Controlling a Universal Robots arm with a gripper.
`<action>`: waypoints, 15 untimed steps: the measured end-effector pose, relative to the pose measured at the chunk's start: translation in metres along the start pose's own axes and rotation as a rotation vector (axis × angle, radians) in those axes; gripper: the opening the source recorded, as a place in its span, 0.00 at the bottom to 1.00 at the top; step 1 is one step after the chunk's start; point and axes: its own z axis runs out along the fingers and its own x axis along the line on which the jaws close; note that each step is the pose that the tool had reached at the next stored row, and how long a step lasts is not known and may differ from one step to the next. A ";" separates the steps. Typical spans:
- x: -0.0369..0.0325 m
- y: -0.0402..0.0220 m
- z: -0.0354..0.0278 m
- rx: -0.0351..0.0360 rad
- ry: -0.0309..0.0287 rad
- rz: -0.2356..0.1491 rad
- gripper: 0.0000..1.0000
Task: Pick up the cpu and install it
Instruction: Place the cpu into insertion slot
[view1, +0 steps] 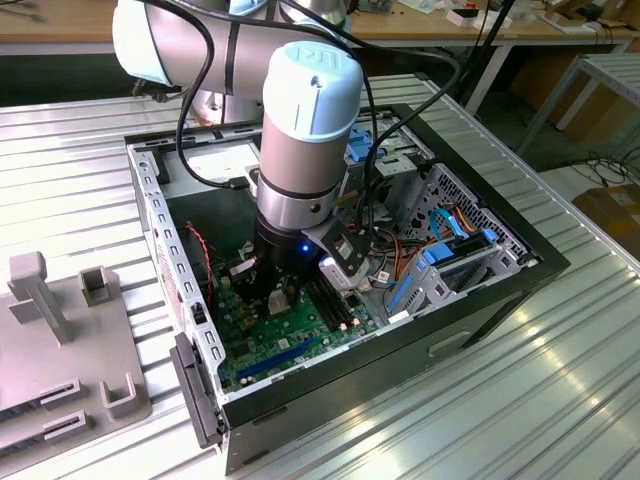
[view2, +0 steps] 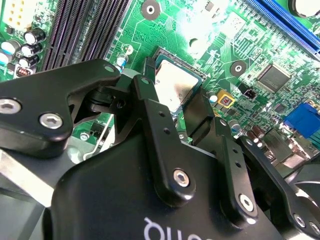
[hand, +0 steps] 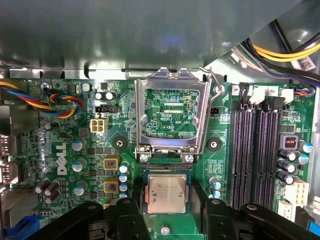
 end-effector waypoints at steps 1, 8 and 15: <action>0.0000 0.0000 0.0004 -0.0003 0.0000 0.000 0.47; 0.0000 0.0002 0.0013 -0.0021 -0.0002 0.000 0.47; 0.0000 0.0001 0.0011 -0.0021 -0.0001 0.003 0.47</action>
